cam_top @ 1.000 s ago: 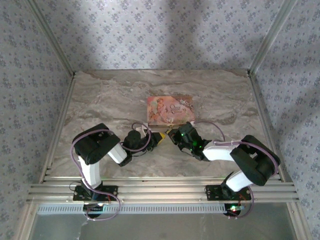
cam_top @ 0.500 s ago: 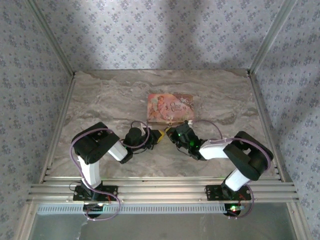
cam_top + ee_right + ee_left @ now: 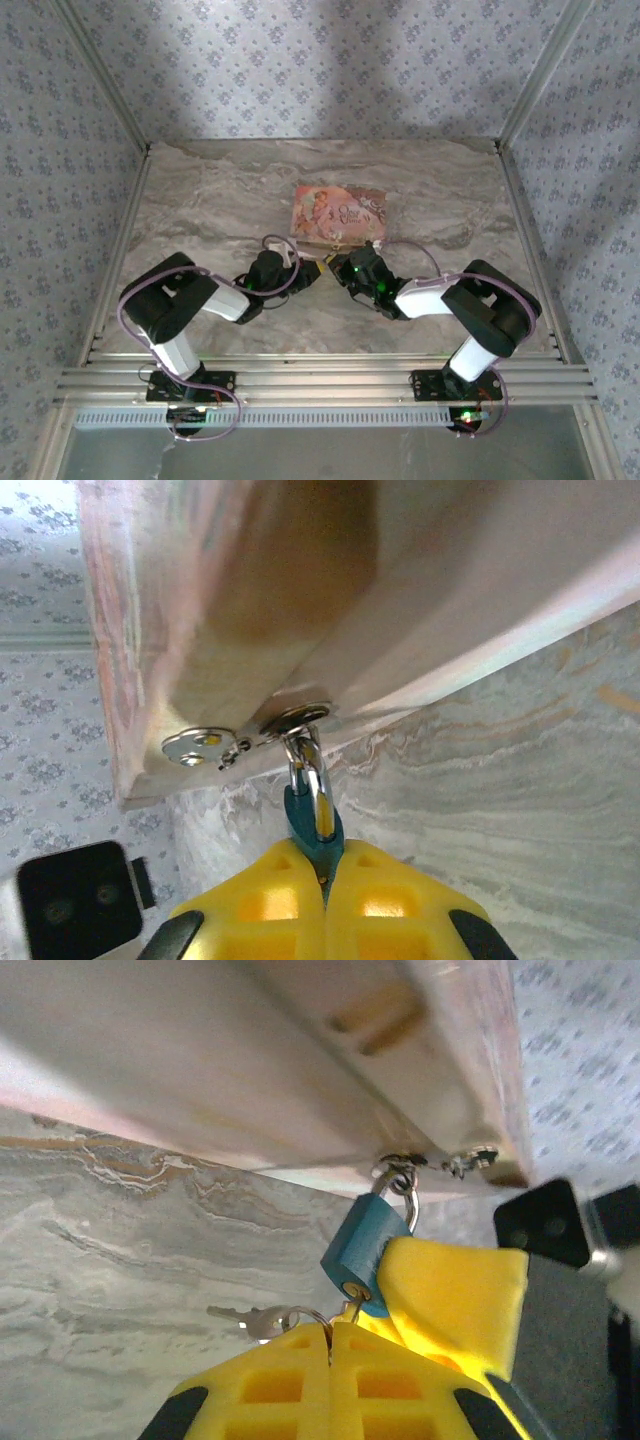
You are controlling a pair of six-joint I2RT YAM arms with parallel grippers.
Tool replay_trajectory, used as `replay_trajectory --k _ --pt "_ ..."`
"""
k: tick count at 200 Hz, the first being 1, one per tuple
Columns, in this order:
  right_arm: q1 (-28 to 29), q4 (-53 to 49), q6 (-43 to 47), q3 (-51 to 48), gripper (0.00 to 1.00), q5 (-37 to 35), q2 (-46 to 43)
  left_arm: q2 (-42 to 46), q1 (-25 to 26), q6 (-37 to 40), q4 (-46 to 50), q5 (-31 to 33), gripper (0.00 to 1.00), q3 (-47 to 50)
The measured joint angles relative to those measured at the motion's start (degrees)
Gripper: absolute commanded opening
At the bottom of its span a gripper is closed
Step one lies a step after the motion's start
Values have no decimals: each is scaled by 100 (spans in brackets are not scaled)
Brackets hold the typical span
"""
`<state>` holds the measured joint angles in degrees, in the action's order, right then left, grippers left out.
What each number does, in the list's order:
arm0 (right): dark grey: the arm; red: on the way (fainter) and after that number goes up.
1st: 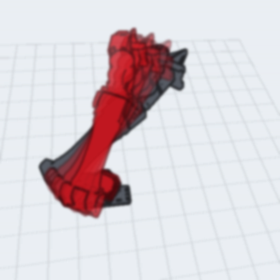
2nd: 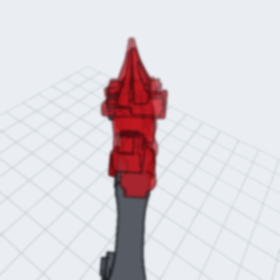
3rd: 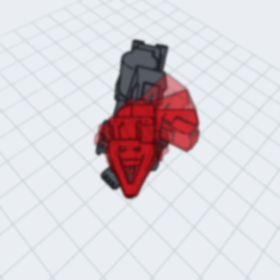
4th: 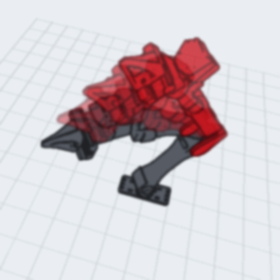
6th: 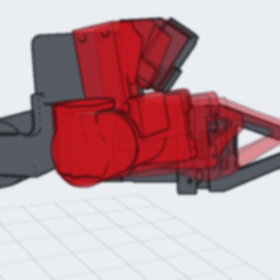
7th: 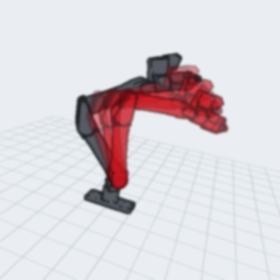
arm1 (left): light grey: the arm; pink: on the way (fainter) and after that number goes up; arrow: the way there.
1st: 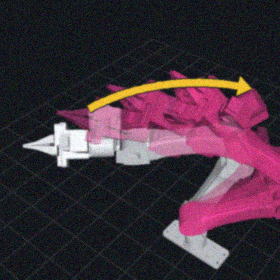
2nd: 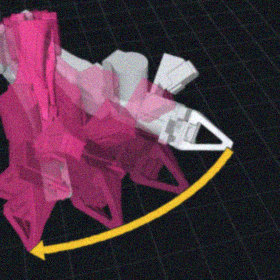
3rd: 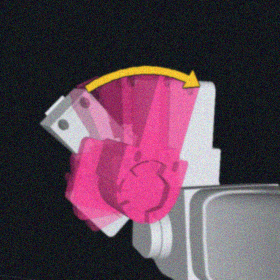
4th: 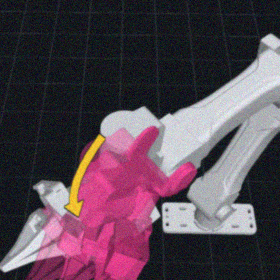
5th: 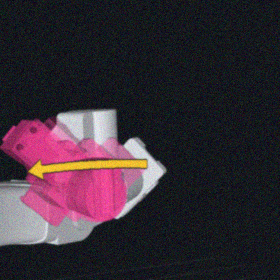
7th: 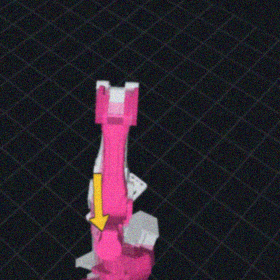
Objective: Unlock the padlock with the key
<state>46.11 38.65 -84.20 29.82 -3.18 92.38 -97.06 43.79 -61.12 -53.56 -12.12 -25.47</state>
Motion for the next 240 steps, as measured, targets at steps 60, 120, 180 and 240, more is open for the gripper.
replay_trajectory --k 60,120,180,240 --pt "153 98 -149 2 0 247 -2 837 57 1250 1045 50 38 81" --pt "243 223 -247 -2 0 409 -2 918 -258 101 562 -619 44 448" --pt "212 286 -308 -76 0 267 -2 -70 -308 -1163 -1239 -892 38 634" --pt "195 511 -420 -208 0 275 -4 -444 -345 -1746 -2059 -809 39 754"
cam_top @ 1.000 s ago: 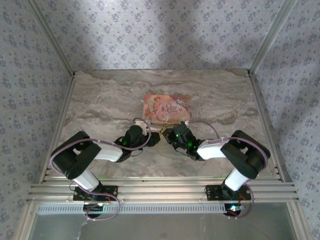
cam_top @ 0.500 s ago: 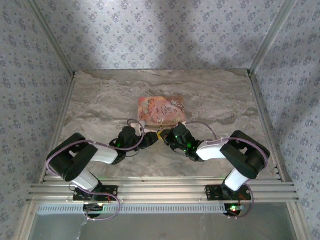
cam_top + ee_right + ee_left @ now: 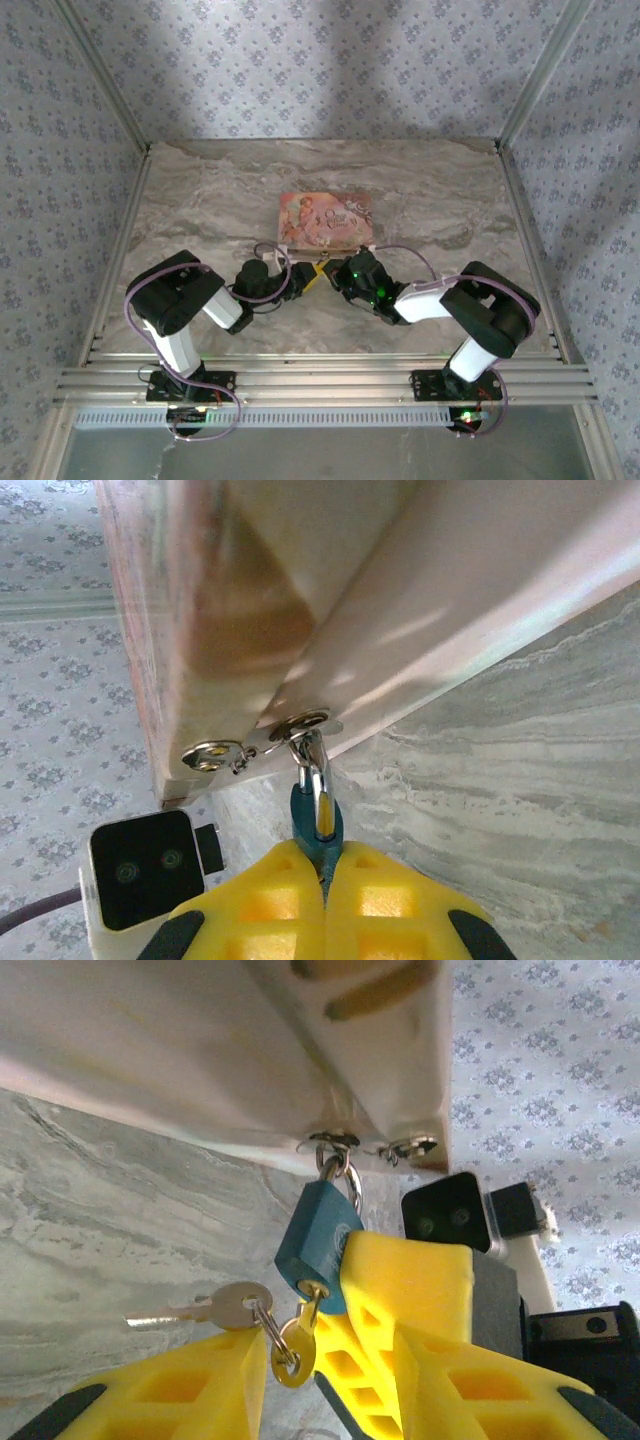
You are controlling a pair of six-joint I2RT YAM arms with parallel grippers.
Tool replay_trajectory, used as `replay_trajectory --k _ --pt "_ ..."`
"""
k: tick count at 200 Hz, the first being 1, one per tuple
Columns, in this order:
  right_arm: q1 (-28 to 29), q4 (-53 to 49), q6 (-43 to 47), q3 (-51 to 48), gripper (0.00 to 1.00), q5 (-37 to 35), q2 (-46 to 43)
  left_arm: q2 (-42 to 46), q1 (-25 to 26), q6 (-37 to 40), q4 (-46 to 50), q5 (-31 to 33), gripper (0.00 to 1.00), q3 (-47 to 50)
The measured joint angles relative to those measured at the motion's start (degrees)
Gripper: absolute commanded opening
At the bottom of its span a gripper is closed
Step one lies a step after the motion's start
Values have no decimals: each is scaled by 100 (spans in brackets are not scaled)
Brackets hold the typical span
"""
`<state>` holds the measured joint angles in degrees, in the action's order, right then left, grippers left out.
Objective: Unlock the padlock with the key
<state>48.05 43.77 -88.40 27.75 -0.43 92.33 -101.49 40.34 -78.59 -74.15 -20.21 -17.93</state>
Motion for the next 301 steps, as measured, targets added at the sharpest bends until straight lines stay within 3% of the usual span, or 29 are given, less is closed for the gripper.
replay_trajectory --k 65,164,221,301 --pt "48 297 -188 -179 0 50 2 0 -118 -262 -264 378 35 85" --pt "48 304 -225 -179 0 55 2 -212 -55 -457 -372 365 36 72" --pt "48 306 -227 -179 0 42 2 -267 28 -575 -409 461 27 72" --pt "48 378 -229 -238 0 7 2 -273 129 -647 -433 546 28 74"
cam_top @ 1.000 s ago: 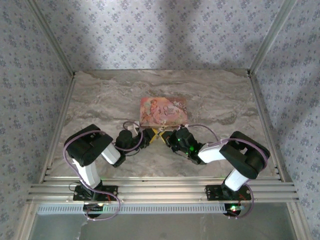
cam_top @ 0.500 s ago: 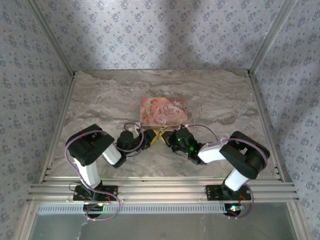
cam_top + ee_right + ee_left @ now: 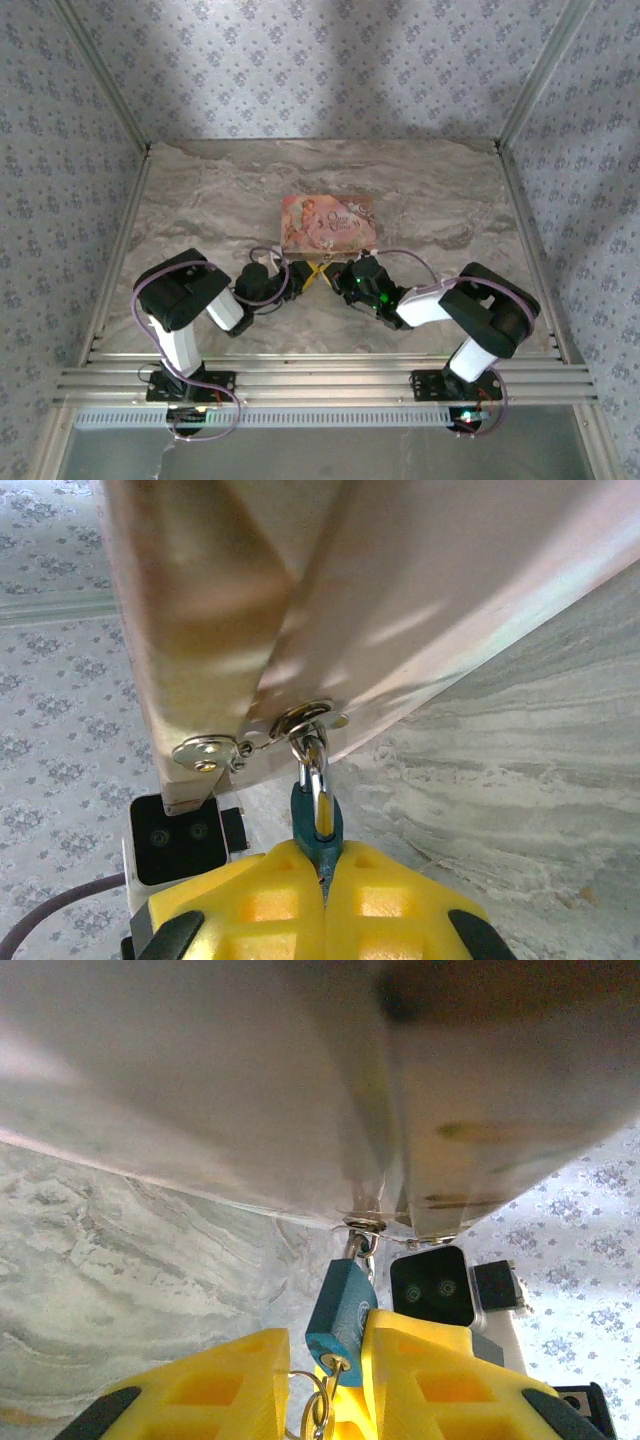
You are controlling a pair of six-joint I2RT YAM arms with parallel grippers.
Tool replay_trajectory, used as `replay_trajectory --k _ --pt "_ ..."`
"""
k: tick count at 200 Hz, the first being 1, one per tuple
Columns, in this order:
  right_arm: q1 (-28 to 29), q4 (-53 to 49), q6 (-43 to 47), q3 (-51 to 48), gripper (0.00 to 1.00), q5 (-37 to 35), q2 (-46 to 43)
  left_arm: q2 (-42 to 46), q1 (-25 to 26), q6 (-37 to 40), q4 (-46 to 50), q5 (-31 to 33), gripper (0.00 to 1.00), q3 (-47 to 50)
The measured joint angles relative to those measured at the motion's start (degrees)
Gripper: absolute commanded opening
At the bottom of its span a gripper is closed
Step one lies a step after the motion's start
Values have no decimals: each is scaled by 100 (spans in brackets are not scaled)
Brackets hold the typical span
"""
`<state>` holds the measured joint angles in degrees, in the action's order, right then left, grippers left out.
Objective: Unlock the padlock with the key
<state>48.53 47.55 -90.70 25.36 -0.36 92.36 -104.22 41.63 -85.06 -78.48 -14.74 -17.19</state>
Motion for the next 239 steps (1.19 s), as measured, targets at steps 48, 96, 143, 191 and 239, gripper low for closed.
replay_trajectory --k 48,96,143,191,239 --pt "0 28 0 -11 0 -11 0 0 52 -52 -24 63 24 17" --pt "0 28 0 -15 0 -24 0 0 83 -107 -22 87 22 17" --pt "-2 28 -2 -15 0 -26 0 11 98 -144 -22 70 24 48" --pt "-2 31 -2 -15 0 -26 0 28 131 -160 -22 52 17 85" --pt "-26 35 -20 -17 0 -22 0 28 127 -118 -28 42 0 85"
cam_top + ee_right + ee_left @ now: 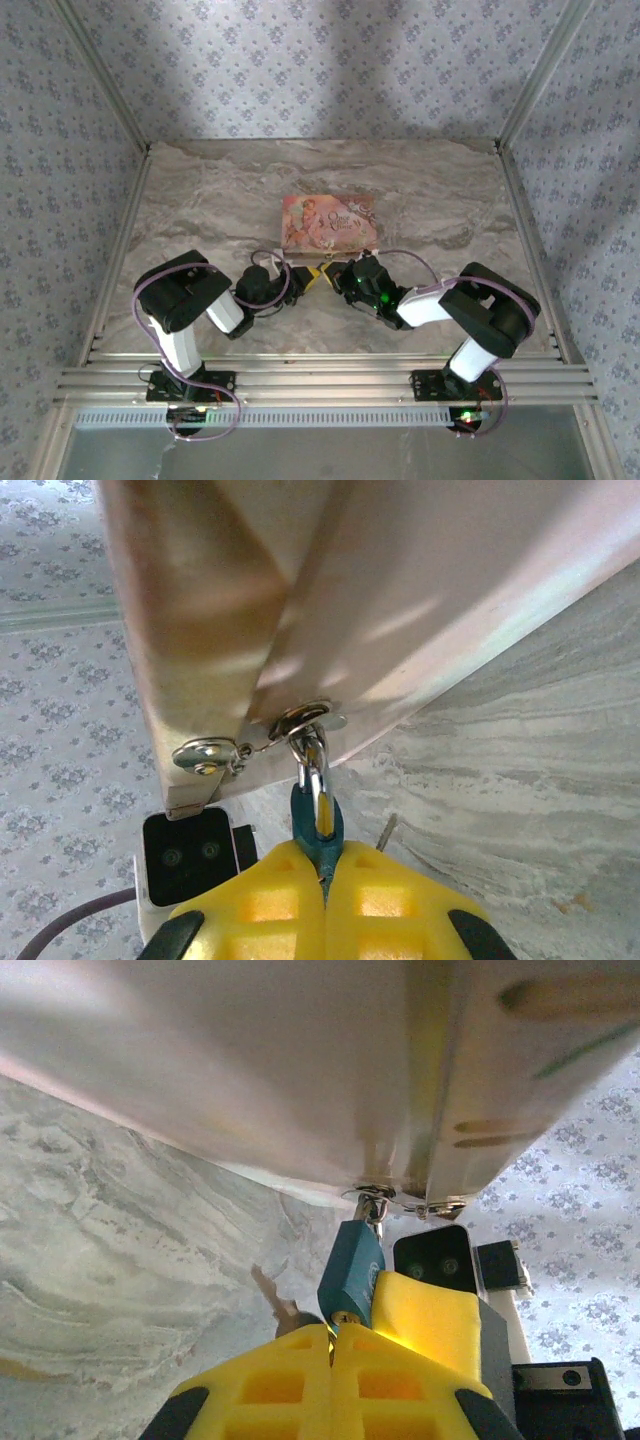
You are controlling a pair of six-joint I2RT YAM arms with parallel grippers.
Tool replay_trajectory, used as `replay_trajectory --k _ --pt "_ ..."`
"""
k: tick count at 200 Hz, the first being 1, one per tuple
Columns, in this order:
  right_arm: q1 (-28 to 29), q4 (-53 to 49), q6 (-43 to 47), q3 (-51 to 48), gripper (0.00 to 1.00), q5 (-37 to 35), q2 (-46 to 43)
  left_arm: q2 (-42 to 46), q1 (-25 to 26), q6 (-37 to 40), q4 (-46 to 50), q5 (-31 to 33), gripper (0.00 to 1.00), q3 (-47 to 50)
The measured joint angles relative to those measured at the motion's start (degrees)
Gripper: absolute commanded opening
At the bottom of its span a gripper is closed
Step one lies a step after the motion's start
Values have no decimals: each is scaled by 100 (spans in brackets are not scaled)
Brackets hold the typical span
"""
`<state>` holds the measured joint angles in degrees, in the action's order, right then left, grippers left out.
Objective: Unlock the padlock with the key
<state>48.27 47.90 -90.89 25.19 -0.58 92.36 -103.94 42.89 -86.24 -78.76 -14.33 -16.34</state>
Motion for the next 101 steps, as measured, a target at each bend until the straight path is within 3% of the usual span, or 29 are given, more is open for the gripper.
replay_trajectory --k 48,77,101 --pt "-72 -127 4 2 0 199 -76 50 -2 1021 70 -66 0 -17" --pt "-181 -376 76 7 0 476 -223 428 46 2430 726 -125 0 -114" --pt "-295 -754 310 85 0 824 -328 999 258 3895 1902 175 0 -273"
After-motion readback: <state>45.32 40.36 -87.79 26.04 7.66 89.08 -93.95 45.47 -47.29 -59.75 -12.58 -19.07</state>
